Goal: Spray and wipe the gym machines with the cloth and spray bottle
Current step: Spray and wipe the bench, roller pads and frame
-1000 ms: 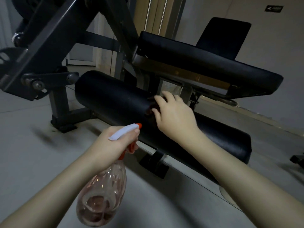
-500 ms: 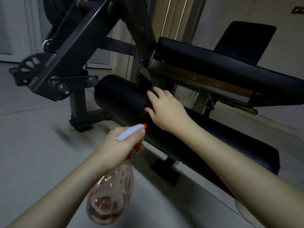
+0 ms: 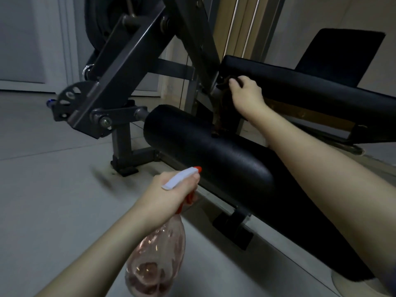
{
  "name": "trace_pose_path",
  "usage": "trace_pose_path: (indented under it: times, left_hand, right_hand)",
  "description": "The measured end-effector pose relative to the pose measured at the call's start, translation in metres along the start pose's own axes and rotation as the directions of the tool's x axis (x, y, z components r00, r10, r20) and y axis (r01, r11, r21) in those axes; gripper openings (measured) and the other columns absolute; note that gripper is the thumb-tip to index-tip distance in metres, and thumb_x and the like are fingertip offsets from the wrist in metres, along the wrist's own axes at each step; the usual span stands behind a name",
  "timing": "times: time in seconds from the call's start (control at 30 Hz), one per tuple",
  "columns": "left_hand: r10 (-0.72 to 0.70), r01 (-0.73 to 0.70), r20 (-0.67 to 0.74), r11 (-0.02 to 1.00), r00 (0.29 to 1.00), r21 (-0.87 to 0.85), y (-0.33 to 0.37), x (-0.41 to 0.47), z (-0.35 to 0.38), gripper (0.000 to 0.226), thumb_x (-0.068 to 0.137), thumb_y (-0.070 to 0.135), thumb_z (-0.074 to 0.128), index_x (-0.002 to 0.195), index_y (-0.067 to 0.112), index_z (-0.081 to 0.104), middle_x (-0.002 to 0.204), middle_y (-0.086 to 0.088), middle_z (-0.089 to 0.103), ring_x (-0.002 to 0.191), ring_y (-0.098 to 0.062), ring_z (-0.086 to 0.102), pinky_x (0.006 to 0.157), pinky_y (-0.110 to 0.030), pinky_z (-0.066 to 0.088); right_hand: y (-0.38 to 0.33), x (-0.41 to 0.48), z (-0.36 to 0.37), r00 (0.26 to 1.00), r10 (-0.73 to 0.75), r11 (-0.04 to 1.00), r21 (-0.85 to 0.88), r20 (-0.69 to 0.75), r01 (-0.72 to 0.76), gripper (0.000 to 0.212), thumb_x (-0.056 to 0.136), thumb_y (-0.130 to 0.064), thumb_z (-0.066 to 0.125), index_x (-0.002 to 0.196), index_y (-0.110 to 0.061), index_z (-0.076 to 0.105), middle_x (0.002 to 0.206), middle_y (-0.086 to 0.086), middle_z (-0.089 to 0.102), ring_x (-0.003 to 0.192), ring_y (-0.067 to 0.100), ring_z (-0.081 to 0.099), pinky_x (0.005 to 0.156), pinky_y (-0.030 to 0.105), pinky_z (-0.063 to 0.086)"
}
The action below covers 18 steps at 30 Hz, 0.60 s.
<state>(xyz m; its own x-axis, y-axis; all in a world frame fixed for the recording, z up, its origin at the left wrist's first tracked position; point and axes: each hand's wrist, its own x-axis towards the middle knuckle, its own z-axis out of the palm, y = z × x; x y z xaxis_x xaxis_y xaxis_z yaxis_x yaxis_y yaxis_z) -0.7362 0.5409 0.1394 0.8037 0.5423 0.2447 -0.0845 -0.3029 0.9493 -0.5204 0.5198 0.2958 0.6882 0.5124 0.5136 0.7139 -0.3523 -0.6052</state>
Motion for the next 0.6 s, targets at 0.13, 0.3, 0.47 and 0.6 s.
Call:
trace_pose_path:
  times: [0.13,0.3,0.47,0.6]
  left_hand:
    - [0.0,0.001,0.03,0.999,1.0,-0.037,-0.007,0.005,0.006,0.043,0.082,0.056,0.05,0.064,0.018,0.059,0.073,-0.006,0.069,0.065,-0.015,0.058,0.059,-0.027,0.043]
    - [0.038,-0.036,0.033,0.999,0.999,-0.031,-0.018,0.008,0.009,0.05,0.082,0.06,0.049,0.068,0.014,0.063,0.075,-0.009,0.07,0.066,-0.022,0.06,0.056,-0.03,0.041]
    - [0.026,-0.025,0.009,0.999,1.0,-0.04,-0.024,0.006,-0.002,0.051,0.081,0.061,0.048,0.066,0.015,0.063,0.071,-0.003,0.069,0.062,-0.022,0.058,0.057,-0.03,0.042]
    - [0.012,-0.013,-0.025,0.999,1.0,-0.051,-0.027,0.007,-0.012,0.052,0.08,0.058,0.048,0.072,0.01,0.065,0.07,-0.002,0.069,0.065,-0.019,0.059,0.058,-0.028,0.042]
  right_hand:
    - [0.016,-0.033,0.014,0.914,-0.087,0.906,-0.35,0.395,0.237,0.038,0.099,-0.036,0.042,0.132,-0.02,0.052,0.135,0.006,0.054,0.12,0.023,0.051,0.095,0.028,0.039]
    - [0.019,-0.052,0.0,0.924,-0.057,0.866,-0.442,0.378,0.234,0.038,0.099,-0.037,0.041,0.132,-0.02,0.052,0.123,0.006,0.058,0.085,0.013,0.054,0.067,0.022,0.041]
    - [0.024,-0.067,-0.01,0.947,-0.069,0.824,-0.516,0.315,0.232,0.038,0.098,-0.042,0.039,0.117,-0.016,0.059,0.102,0.006,0.062,0.083,0.02,0.061,0.066,0.028,0.049]
    - [0.022,-0.056,0.005,0.945,-0.132,0.833,-0.483,0.301,0.27,0.032,0.099,-0.036,0.04,0.116,-0.019,0.06,0.109,0.007,0.064,0.095,0.024,0.061,0.077,0.032,0.05]
